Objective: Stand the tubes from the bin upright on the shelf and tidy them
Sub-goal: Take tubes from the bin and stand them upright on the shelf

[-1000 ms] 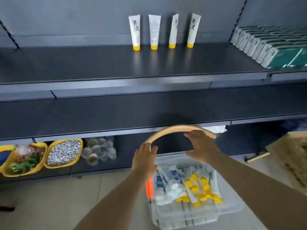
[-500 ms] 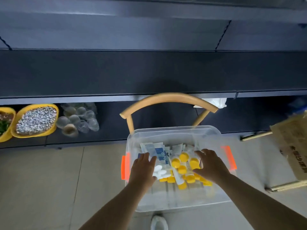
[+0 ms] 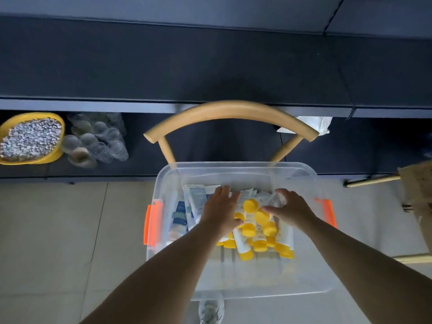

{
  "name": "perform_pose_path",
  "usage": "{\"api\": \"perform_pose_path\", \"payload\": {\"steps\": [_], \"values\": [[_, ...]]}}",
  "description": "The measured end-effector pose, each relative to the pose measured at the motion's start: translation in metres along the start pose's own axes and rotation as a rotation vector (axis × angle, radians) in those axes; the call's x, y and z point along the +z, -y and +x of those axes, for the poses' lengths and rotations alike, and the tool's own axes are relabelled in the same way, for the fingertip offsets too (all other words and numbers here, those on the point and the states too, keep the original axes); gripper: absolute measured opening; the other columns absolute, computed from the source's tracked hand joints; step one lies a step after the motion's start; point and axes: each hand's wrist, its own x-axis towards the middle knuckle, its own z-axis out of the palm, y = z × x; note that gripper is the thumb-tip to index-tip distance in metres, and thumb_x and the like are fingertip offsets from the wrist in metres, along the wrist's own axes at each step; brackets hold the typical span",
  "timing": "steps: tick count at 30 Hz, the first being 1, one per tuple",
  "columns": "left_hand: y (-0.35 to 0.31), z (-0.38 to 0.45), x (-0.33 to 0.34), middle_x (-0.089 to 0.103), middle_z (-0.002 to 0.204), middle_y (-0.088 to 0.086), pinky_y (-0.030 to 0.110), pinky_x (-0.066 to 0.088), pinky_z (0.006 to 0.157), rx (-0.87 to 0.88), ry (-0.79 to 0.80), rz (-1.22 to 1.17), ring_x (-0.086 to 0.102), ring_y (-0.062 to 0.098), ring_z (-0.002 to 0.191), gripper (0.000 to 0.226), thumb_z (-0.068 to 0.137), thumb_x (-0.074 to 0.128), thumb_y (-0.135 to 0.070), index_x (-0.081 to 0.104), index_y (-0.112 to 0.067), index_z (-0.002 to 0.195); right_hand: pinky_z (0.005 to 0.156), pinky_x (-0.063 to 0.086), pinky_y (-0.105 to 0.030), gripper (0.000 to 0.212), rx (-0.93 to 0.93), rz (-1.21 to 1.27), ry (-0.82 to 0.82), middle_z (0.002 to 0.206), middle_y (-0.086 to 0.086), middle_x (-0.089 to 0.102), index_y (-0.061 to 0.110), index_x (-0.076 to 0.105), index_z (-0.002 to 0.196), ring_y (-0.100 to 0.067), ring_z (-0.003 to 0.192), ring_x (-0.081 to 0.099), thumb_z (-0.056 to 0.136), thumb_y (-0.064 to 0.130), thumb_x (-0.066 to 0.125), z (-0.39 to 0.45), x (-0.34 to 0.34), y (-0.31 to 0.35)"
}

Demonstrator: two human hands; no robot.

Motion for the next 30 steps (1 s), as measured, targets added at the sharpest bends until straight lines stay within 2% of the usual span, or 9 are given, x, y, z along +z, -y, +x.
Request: {"api": "perform_pose_path", "payload": {"steps": [3, 7, 10, 13, 17, 21, 26, 30], "values": [[-0.014, 0.021, 0.010, 0.035, 0.140, 0.008, 0.039, 0.037, 0.105, 0.023, 0.011, -0.023, 0.033, 0.026, 0.132, 0.072, 0.080, 0.068, -0.042, 0.034, -0.020, 0.140, 0.092, 0.050, -0.041, 0.066, -0.005, 0.042, -0.010, 0.125, -0.006, 0.053, 0.021, 0.044, 0.133, -0.026, 0.110, 0.055, 0.077, 0.045, 0.070, 0.018, 0.002, -0.004], [-0.029, 0.047, 0.022, 0.034, 0.142, 0.008, 0.039, 0.037, 0.103, 0.063, 0.039, 0.035, 0.033, 0.027, 0.132, 0.076, 0.078, 0.072, -0.036, 0.034, -0.020, 0.142, 0.088, 0.053, -0.038, 0.052, -0.069, -0.124, -0.021, 0.122, -0.008, 0.057, 0.017, 0.045, 0.131, -0.025, 0.107, 0.056, 0.083, 0.024, 0.064, 0.043, 0.002, -0.007], [-0.032, 0.062, 0.028, 0.031, 0.145, 0.008, 0.041, 0.035, 0.106, 0.116, 0.141, 0.138, 0.030, 0.028, 0.133, 0.093, 0.069, 0.080, -0.036, 0.029, -0.022, 0.145, 0.093, 0.048, -0.031, 0.050, -0.184, -0.315, -0.010, 0.125, -0.004, 0.057, 0.021, 0.046, 0.132, -0.022, 0.111, 0.055, 0.086, 0.025, 0.064, 0.061, 0.002, -0.008], [-0.032, 0.069, 0.032, 0.031, 0.145, 0.008, 0.042, 0.034, 0.108, 0.133, 0.193, 0.188, 0.031, 0.029, 0.134, 0.099, 0.066, 0.083, -0.034, 0.026, -0.023, 0.146, 0.098, 0.045, -0.032, 0.058, -0.227, -0.451, 0.063, 0.128, -0.003, 0.054, 0.023, 0.043, 0.135, -0.023, 0.116, 0.051, 0.082, 0.021, 0.068, 0.069, 0.003, -0.013], [-0.031, 0.072, 0.040, 0.039, 0.140, 0.008, 0.042, 0.039, 0.104, 0.171, 0.200, 0.188, 0.037, 0.028, 0.130, 0.088, 0.070, 0.081, -0.026, 0.033, -0.022, 0.143, 0.100, 0.045, -0.035, 0.056, -0.292, -0.617, 0.110, 0.128, -0.004, 0.052, 0.024, 0.044, 0.135, -0.023, 0.119, 0.047, 0.084, 0.025, 0.067, 0.071, 0.007, -0.014], [-0.030, 0.072, 0.046, 0.053, 0.123, 0.006, 0.039, 0.049, 0.091, 0.184, 0.176, 0.137, 0.053, 0.027, 0.115, 0.065, 0.079, 0.072, -0.012, 0.043, -0.019, 0.136, 0.096, 0.047, -0.036, 0.052, -0.303, -0.687, 0.130, 0.124, -0.005, 0.052, 0.021, 0.050, 0.130, -0.023, 0.116, 0.048, 0.081, 0.019, 0.068, 0.073, 0.012, -0.014], [-0.026, 0.065, 0.041, 0.054, 0.122, 0.008, 0.038, 0.051, 0.088, 0.211, 0.113, 0.155, 0.055, 0.028, 0.113, 0.053, 0.085, 0.061, -0.002, 0.045, -0.014, 0.134, 0.099, 0.046, -0.034, 0.051, -0.327, -0.758, 0.139, 0.124, -0.004, 0.053, 0.019, 0.048, 0.131, -0.022, 0.116, 0.049, 0.084, 0.021, 0.068, 0.073, 0.010, -0.015], [-0.015, 0.054, 0.032, 0.057, 0.123, 0.009, 0.037, 0.051, 0.086, 0.229, 0.070, 0.185, 0.058, 0.028, 0.111, 0.053, 0.085, 0.061, -0.002, 0.045, -0.013, 0.134, 0.098, 0.047, -0.034, 0.052, -0.317, -0.781, 0.134, 0.123, -0.003, 0.053, 0.021, 0.046, 0.133, -0.021, 0.116, 0.049, 0.086, 0.022, 0.067, 0.070, 0.010, -0.014]]}}
